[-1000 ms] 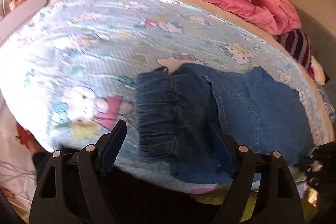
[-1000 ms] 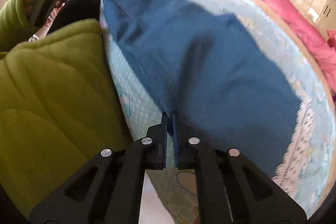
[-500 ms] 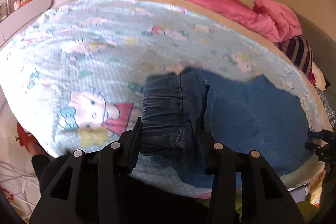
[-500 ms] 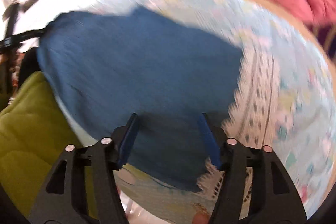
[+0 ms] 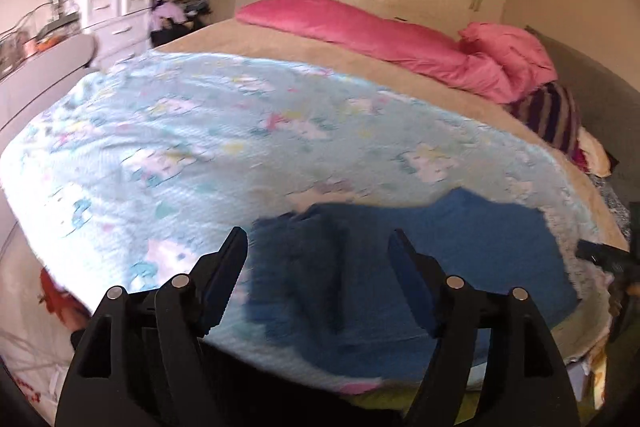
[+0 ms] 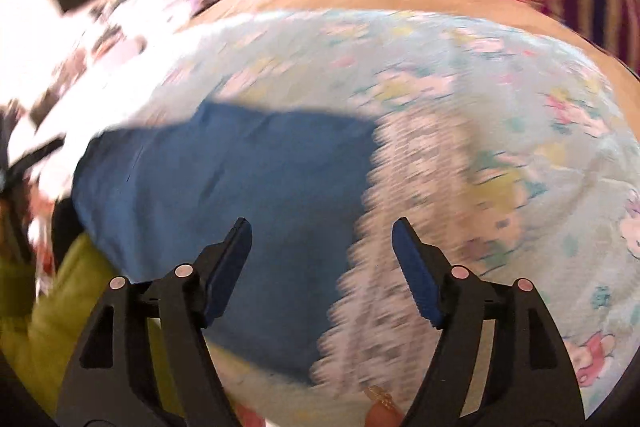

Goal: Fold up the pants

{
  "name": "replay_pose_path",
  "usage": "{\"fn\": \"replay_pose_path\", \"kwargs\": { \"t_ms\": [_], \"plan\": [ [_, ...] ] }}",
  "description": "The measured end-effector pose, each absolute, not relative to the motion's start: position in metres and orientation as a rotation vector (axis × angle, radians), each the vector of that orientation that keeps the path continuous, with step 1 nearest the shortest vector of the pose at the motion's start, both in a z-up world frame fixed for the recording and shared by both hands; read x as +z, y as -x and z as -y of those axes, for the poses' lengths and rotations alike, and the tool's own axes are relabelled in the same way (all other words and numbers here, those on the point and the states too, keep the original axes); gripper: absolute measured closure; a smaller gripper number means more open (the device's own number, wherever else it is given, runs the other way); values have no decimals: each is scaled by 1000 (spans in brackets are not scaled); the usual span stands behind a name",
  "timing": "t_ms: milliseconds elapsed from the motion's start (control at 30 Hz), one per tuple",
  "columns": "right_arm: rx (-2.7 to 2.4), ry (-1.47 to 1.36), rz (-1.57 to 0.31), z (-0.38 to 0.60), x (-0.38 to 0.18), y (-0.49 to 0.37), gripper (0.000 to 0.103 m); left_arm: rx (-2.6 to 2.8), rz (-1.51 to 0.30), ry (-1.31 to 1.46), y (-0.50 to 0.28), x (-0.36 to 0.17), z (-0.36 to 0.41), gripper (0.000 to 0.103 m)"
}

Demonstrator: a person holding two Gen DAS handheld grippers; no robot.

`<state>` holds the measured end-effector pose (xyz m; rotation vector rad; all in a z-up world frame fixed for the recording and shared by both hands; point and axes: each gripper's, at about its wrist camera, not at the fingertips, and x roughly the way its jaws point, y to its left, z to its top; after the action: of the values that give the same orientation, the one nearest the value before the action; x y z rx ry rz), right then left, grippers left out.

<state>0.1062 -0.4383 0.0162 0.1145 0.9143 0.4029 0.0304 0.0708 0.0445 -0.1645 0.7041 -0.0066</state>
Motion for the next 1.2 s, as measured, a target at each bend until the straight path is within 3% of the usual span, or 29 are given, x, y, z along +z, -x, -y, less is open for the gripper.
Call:
{"fn": "replay_pose_path", "kwargs": {
  "t_ms": [200,467,533,567,767,800,833,867,933,1000,1200],
  "plan": [
    [343,-206,-952,467,8,-165,37,-170,-755,152,-78,48,-19,31],
    [379,-246,-1036,471,-27,-214,37,-312,-909,77,-156,7,63,31],
    [385,-251,-1051,469,-35,-217,38,-327,-949,50,-171,-7,80,14],
    [396,-239,-1048,466,-37,-217,39,-323,-960,35,-179,-13,87,14],
    [459,-219,-1032,461,-39,-212,60,-327,-1025,56,-216,-49,101,14],
    [469,-219,-1031,460,-39,-211,65,-340,-1030,61,-218,-53,104,19],
    [476,-216,-1027,459,-39,-210,71,-350,-1032,60,-218,-56,107,39],
    [475,-203,-1013,456,-36,-207,74,-357,-1031,55,-218,-57,111,49],
    [471,-164,-982,452,-29,-200,81,-383,-1028,47,-214,-55,118,84],
    [465,-123,-931,447,-15,-192,83,-386,-1022,19,-210,-50,121,93],
    [413,-17,-818,442,20,-198,86,-385,-950,6,-213,-20,122,96]
  ]
}}
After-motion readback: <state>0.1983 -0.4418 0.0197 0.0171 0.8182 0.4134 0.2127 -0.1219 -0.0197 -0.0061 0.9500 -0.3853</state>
